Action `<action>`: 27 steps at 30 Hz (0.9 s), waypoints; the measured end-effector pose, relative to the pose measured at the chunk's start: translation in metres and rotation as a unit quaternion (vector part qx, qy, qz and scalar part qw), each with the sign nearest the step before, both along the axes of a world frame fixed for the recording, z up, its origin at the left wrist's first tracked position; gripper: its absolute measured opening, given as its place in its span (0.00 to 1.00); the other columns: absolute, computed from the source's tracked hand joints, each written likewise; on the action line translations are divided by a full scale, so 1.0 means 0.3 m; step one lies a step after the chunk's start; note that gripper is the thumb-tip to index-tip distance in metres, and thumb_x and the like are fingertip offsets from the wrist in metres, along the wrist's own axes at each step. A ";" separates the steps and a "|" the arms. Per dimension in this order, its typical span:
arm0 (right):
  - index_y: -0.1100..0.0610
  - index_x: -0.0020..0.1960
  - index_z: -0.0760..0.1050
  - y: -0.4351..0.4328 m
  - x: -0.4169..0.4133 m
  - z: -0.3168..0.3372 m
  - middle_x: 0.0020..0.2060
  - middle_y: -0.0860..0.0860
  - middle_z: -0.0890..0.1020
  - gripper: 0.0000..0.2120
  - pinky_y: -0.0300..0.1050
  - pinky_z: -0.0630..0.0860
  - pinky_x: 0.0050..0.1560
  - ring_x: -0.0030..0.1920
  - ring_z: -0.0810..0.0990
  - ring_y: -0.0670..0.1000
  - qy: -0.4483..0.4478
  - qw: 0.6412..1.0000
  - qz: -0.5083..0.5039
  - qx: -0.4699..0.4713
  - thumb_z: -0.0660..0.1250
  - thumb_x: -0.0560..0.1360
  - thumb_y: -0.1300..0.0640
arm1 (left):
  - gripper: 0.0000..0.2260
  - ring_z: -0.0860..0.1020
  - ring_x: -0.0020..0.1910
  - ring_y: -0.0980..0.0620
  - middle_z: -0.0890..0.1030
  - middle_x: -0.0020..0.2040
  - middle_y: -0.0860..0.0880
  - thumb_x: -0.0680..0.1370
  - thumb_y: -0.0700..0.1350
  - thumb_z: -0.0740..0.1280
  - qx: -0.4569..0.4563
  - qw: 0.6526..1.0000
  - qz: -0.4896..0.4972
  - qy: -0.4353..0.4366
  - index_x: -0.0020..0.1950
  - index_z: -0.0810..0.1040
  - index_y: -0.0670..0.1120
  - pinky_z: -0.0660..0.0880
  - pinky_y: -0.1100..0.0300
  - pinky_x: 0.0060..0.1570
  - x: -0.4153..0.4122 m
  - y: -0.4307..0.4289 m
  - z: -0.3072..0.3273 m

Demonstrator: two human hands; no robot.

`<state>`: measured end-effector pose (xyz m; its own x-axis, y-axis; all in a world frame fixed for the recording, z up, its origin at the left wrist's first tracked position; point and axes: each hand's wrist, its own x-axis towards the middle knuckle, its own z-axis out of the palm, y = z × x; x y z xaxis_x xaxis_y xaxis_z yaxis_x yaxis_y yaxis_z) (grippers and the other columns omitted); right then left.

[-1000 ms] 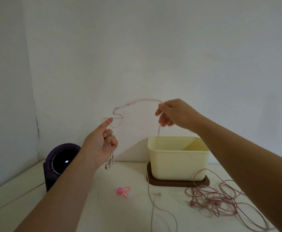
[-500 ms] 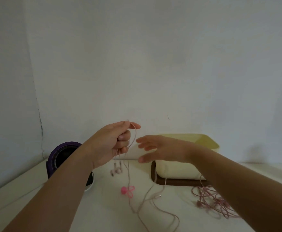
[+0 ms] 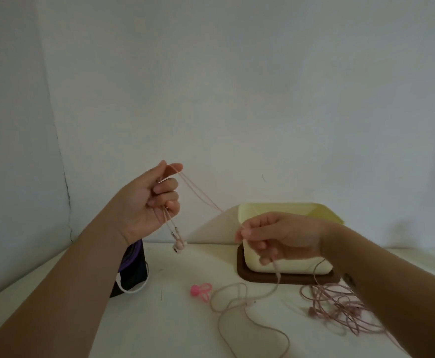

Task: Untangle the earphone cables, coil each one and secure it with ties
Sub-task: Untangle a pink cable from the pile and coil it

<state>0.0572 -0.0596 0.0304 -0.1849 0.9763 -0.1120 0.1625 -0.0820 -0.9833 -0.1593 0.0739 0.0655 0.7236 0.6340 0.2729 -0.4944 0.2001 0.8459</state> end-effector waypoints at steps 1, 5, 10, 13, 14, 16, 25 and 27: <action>0.59 0.47 0.77 -0.010 0.029 0.012 0.28 0.48 0.70 0.05 0.39 0.71 0.34 0.25 0.66 0.45 -0.013 0.999 -0.035 0.006 0.66 0.75 0.57 | 0.11 0.59 0.18 0.59 0.61 0.25 0.55 0.75 0.50 0.62 -0.011 1.000 0.013 0.005 0.39 0.80 0.47 0.65 0.69 0.23 -0.013 0.028 -0.019; 0.60 0.48 0.78 -0.044 0.137 0.047 0.29 0.48 0.72 0.06 0.38 0.67 0.33 0.26 0.65 0.45 -0.109 0.982 -0.155 0.010 0.65 0.77 0.58 | 0.16 0.60 0.18 0.59 0.63 0.25 0.54 0.56 0.48 0.82 -0.023 0.998 0.008 0.052 0.37 0.82 0.45 0.68 0.66 0.23 -0.070 0.103 -0.102; 0.58 0.47 0.81 -0.054 0.135 0.095 0.29 0.47 0.74 0.07 0.39 0.66 0.33 0.27 0.65 0.45 -0.214 0.948 -0.216 0.089 0.67 0.76 0.56 | 0.10 0.62 0.23 0.56 0.67 0.30 0.50 0.72 0.48 0.64 0.055 0.959 -0.012 0.279 0.34 0.79 0.45 0.71 0.61 0.32 -0.085 0.081 -0.168; 0.51 0.46 0.82 -0.053 0.054 0.152 0.30 0.43 0.78 0.06 0.37 0.67 0.34 0.29 0.68 0.45 -0.321 0.909 -0.208 0.166 0.68 0.74 0.51 | 0.12 0.70 0.27 0.53 0.75 0.34 0.49 0.73 0.51 0.64 0.163 0.889 -0.055 0.425 0.36 0.81 0.46 0.75 0.57 0.41 -0.069 0.067 -0.186; 0.48 0.46 0.82 -0.054 0.025 0.172 0.31 0.42 0.79 0.05 0.36 0.68 0.34 0.29 0.68 0.44 -0.343 0.900 -0.199 0.182 0.68 0.74 0.50 | 0.13 0.74 0.31 0.51 0.78 0.36 0.48 0.74 0.52 0.63 0.193 0.861 -0.059 0.467 0.37 0.82 0.47 0.75 0.57 0.43 -0.063 0.060 -0.185; 0.44 0.47 0.82 -0.055 -0.026 0.209 0.32 0.40 0.80 0.06 0.37 0.68 0.35 0.31 0.69 0.44 -0.368 0.893 -0.164 0.199 0.66 0.76 0.51 | 0.14 0.81 0.41 0.49 0.82 0.42 0.48 0.76 0.54 0.60 0.234 0.823 -0.060 0.514 0.45 0.82 0.47 0.74 0.57 0.48 -0.049 0.045 -0.174; 0.50 0.49 0.75 -0.014 -0.143 0.303 0.39 0.47 0.83 0.03 0.30 0.70 0.34 0.31 0.75 0.39 -0.456 0.846 -0.116 0.250 0.65 0.77 0.57 | 0.14 0.82 0.50 0.55 0.85 0.46 0.51 0.81 0.50 0.57 0.317 0.909 0.070 0.262 0.52 0.81 0.48 0.73 0.55 0.59 0.086 -0.125 0.006; 0.50 0.45 0.73 -0.007 -0.148 0.333 0.35 0.46 0.82 0.03 0.31 0.72 0.33 0.30 0.76 0.39 -0.471 0.827 -0.148 0.271 0.67 0.76 0.55 | 0.12 0.83 0.45 0.56 0.85 0.42 0.52 0.80 0.49 0.60 0.332 0.903 0.119 0.246 0.48 0.82 0.47 0.74 0.54 0.60 0.106 -0.142 0.048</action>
<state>0.0127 -0.0617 0.1303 -0.0096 0.9174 0.3978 0.9280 0.1564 -0.3383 -0.1276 0.0312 0.0801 0.7255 0.6025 0.3328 0.0125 -0.4949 0.8689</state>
